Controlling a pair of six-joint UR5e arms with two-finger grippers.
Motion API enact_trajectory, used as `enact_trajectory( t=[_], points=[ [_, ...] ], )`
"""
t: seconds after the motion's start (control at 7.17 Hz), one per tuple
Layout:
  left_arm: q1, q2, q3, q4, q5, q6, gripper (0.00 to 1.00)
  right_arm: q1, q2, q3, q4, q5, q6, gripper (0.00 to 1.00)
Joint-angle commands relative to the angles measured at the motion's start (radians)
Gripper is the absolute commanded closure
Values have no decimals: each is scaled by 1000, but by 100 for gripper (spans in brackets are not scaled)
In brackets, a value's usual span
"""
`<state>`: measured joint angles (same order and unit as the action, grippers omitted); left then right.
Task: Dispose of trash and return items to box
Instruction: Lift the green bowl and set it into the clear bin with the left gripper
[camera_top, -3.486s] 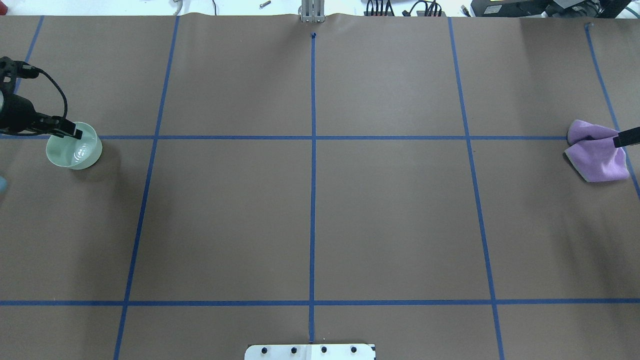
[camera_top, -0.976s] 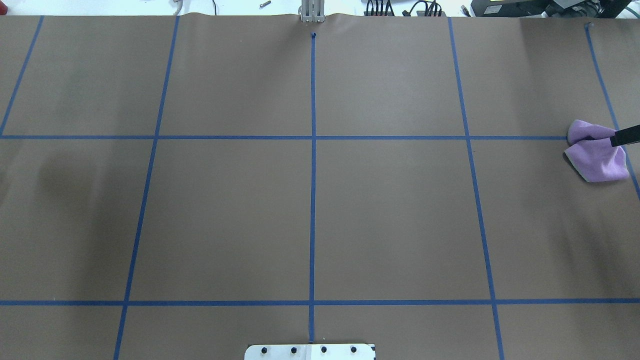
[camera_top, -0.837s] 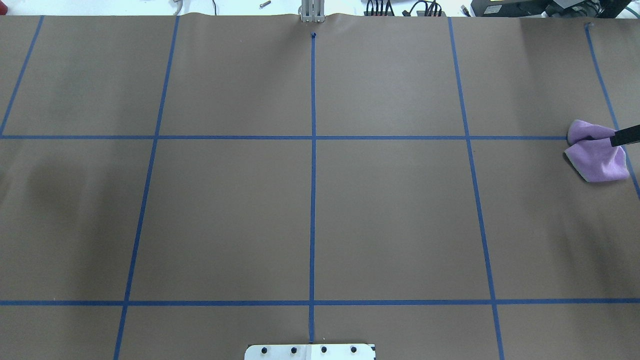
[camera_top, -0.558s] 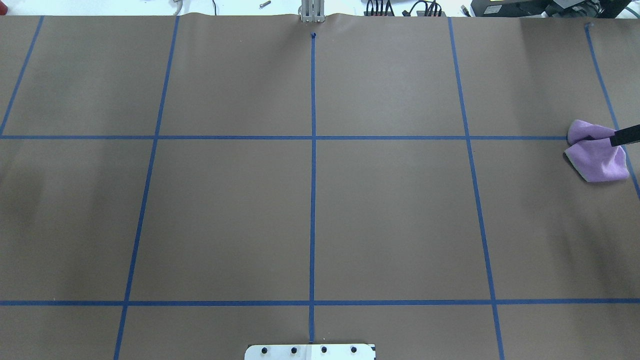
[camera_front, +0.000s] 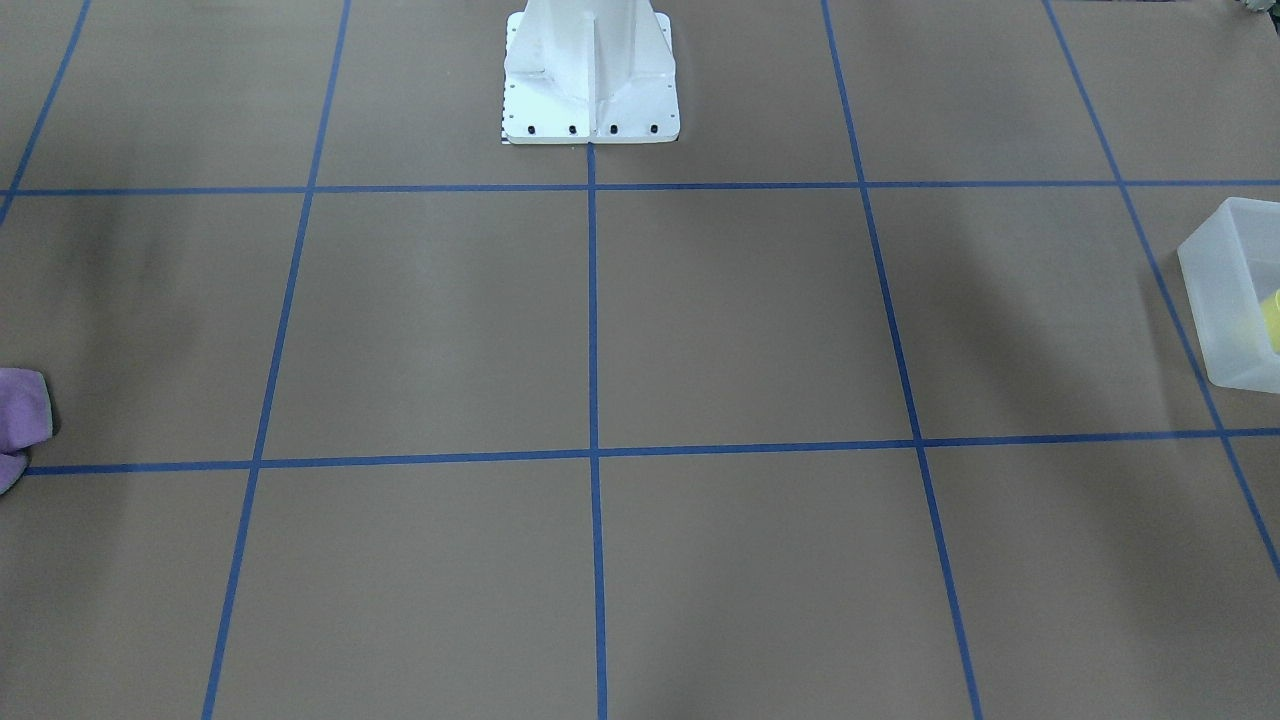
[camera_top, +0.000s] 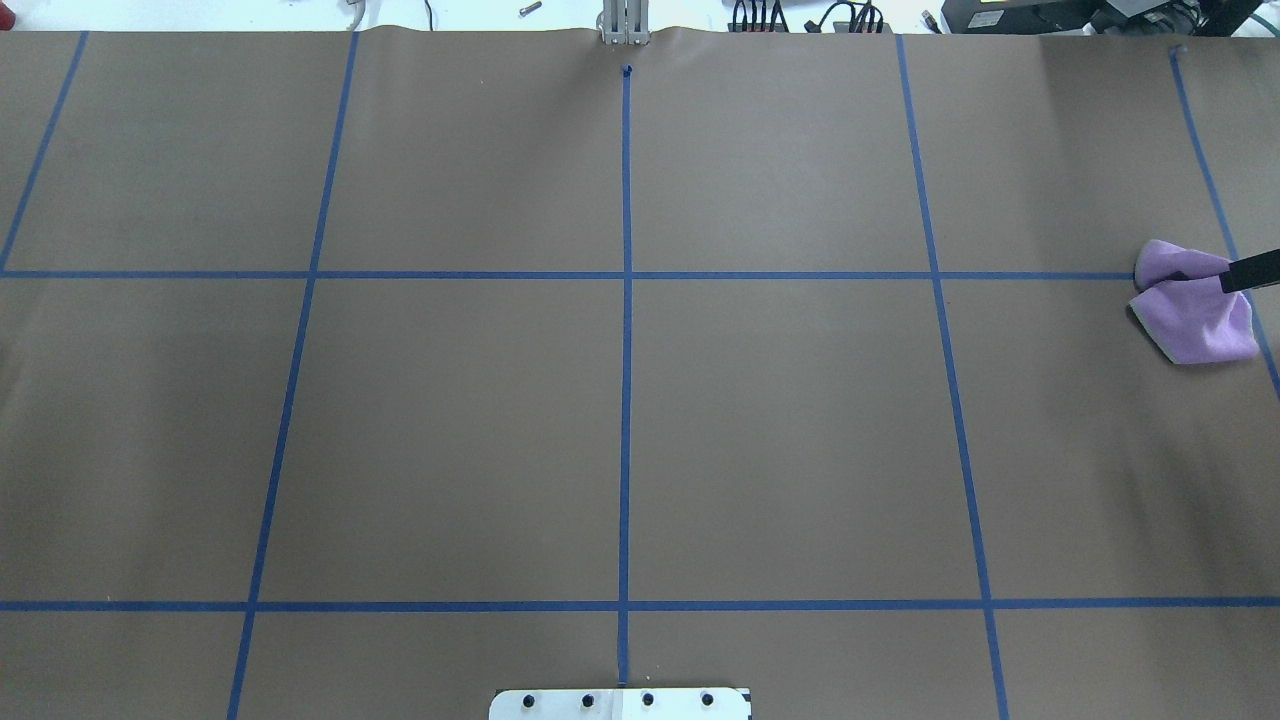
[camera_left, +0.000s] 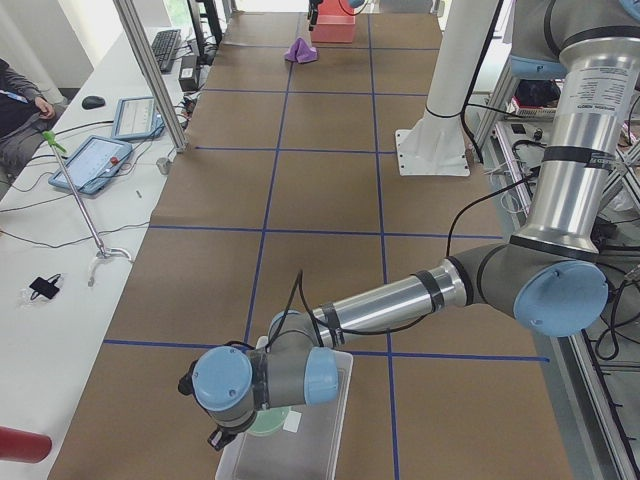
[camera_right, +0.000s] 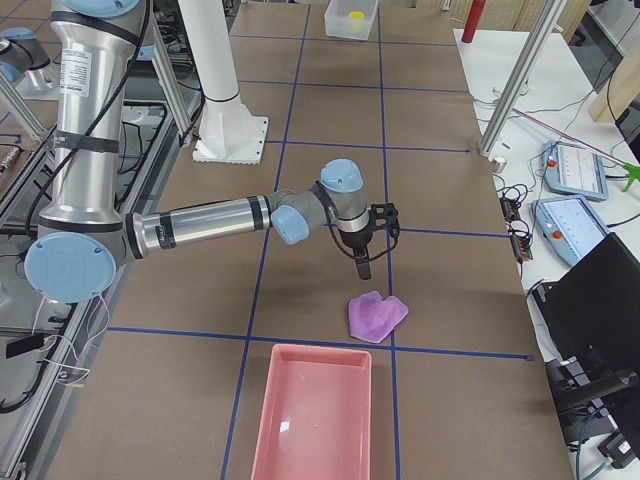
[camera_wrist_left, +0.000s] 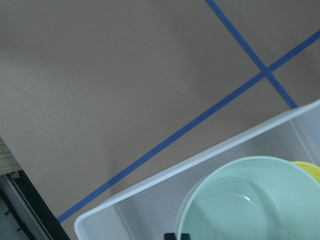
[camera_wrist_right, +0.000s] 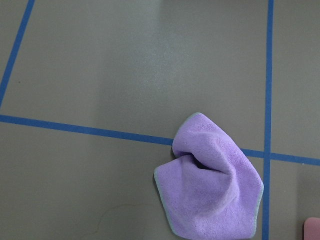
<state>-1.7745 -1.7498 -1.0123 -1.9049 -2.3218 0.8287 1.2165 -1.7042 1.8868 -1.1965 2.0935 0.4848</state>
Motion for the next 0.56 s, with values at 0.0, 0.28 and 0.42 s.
enact_trajectory(
  t=[0.0,0.28,0.42],
  points=[
    [1,1,100,-102,1,3,100,0,2,0,0,-1,0,0],
    [3,6,101,-103,-1,-17,100,0,5,0,0,-6,-2,0],
    [4,7,109,-159,1,-81,100,0,6,0,0,-7,-2,0]
  ],
)
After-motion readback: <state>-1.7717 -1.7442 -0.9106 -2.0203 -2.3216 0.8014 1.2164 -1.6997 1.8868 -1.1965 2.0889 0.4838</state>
